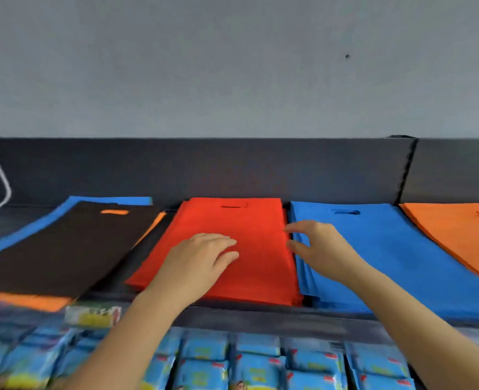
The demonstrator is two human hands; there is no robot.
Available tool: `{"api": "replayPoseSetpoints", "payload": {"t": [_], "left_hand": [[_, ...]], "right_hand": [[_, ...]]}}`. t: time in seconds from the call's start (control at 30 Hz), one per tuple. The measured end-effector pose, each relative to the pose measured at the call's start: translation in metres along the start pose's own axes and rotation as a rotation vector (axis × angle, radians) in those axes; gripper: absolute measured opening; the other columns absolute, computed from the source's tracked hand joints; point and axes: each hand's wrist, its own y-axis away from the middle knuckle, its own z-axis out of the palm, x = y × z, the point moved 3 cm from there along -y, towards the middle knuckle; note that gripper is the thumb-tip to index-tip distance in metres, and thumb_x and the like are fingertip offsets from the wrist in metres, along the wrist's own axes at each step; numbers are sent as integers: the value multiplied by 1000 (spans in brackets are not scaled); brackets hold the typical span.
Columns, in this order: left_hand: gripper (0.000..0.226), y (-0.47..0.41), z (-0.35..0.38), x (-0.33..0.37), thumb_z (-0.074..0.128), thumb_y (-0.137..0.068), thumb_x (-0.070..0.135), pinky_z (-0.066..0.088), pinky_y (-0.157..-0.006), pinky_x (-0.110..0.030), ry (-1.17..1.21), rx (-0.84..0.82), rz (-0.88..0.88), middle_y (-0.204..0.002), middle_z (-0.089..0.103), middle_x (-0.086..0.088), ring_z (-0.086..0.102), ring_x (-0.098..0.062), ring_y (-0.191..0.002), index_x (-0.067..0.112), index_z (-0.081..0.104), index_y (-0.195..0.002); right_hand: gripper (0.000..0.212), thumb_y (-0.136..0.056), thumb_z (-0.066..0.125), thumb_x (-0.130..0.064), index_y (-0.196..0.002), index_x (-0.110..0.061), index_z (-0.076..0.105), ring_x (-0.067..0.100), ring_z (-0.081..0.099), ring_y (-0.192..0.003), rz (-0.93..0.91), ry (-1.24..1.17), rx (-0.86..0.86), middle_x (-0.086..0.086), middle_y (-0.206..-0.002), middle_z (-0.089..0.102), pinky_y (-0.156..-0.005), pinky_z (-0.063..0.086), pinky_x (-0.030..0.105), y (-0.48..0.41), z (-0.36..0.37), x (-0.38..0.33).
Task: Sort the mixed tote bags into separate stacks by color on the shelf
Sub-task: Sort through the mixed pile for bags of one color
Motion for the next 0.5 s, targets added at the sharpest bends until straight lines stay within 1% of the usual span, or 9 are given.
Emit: {"api": "replayPoseSetpoints", "payload": {"t": [0.1, 0.13, 0.2, 0.27, 0.37, 0.43, 0.5], "left_hand": [[40, 45, -26, -80, 40, -95, 51, 39, -95, -26, -72, 25, -204, -131, 52, 20, 44, -3, -123, 35, 54, -128], [39, 60, -34, -105, 41, -94, 50, 40, -94, -27, -88, 34, -265, -130, 53, 20, 44, -3, -123, 35, 54, -128], [40, 87, -49, -149, 43, -94, 48, 41, -94, -28, -120, 39, -357, -130, 53, 17, 45, -7, -122, 31, 54, -129], [42, 110, -60, -190, 44, -94, 46, 40, -98, -29, -133, 27, -421, -134, 52, 12, 45, -10, -124, 27, 53, -131], [47, 133, -71, -240, 45, -95, 46, 33, -105, -28, -167, -24, -483, -144, 43, 8, 38, -11, -132, 25, 48, -136], [52, 142, -75, -264, 41, -95, 49, 25, -109, -27, -174, -78, -496, -149, 36, 7, 29, -10, -138, 25, 42, -140], [57, 148, -75, -279, 38, -94, 53, 22, -111, -28, -139, -166, -492, -151, 31, 5, 24, -11, -140, 25, 37, -143]], "right_hand": [[37, -91, 58, -21, -127, -16, 57, 15, 48, -126, -175, -8, -80, 1, -134, 55, -101, 27, 16, -22, 51, -72], [37, -91, 58, -22, -127, -16, 57, 15, 48, -126, -226, -18, -107, 1, -133, 56, -102, 27, 16, -27, 67, -95], [38, -91, 59, -25, -127, -16, 57, 16, 49, -125, -296, -40, -158, 2, -133, 56, -104, 29, 20, -37, 96, -137], [39, -90, 59, -28, -127, -16, 57, 18, 50, -125, -345, -53, -190, 4, -133, 57, -104, 32, 24, -46, 122, -177], [48, -89, 60, -38, -130, -14, 55, 20, 50, -123, -368, -74, -257, 5, -133, 56, -101, 36, 26, -54, 154, -227], [62, -85, 62, -47, -135, -14, 49, 20, 46, -127, -352, -80, -364, 5, -138, 52, -104, 37, 29, -58, 175, -252], [71, -80, 65, -53, -137, -15, 46, 20, 43, -130, -317, -57, -476, 4, -142, 47, -107, 35, 33, -61, 193, -267]]}}
